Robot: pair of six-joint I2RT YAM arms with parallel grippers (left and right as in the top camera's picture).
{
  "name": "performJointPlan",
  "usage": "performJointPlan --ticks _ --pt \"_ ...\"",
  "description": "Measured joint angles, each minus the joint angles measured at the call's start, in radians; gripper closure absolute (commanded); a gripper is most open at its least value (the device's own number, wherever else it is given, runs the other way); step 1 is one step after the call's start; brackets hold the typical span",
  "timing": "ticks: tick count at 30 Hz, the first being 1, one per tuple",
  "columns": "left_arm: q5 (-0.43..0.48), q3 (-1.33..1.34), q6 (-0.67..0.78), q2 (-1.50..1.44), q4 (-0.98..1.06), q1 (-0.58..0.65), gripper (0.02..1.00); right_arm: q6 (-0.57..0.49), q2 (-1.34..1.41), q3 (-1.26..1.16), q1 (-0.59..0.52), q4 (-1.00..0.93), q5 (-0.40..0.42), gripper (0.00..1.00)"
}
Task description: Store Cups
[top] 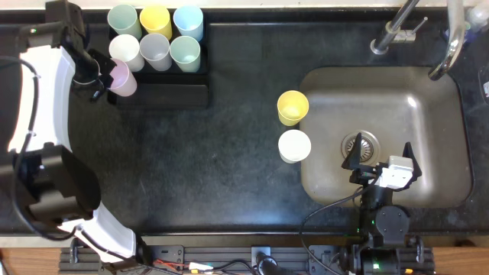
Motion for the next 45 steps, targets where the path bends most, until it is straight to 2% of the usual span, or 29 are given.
performJointPlan --ticks 6,17,38,39,40,42,43,45 --pt "0.000 -0.002 0.000 -0.036 -0.024 0.000 0.982 0.000 0.000 0.000 0.000 0.000 0.000 0.005" --pt "-0.007 -0.137 0.000 -0.040 0.090 0.000 0.982 0.000 0.000 0.000 0.000 0.000 0.000 0.003" --pt "-0.030 -0.142 0.000 0.033 0.170 0.000 0.982 0.000 0.000 0.000 0.000 0.000 0.000 0.005" --pt "-0.030 -0.142 0.000 0.036 0.170 0.000 0.928 0.000 0.000 0.000 0.000 0.000 0.000 0.007" --pt "-0.030 -0.142 0.000 0.037 0.171 0.000 0.737 0.000 0.000 0.000 0.000 0.000 0.000 0.003" --pt "-0.030 -0.142 0.000 0.037 0.172 0.000 0.104 0.000 0.000 0.000 0.000 0.000 0.000 0.005" --pt "-0.030 -0.142 0.000 0.037 0.172 0.000 0.020 0.000 0.000 0.000 0.000 0.000 0.000 0.003" --pt "-0.030 -0.142 0.000 0.037 0.169 0.000 0.020 0.000 0.000 0.000 0.000 0.000 0.000 0.003"
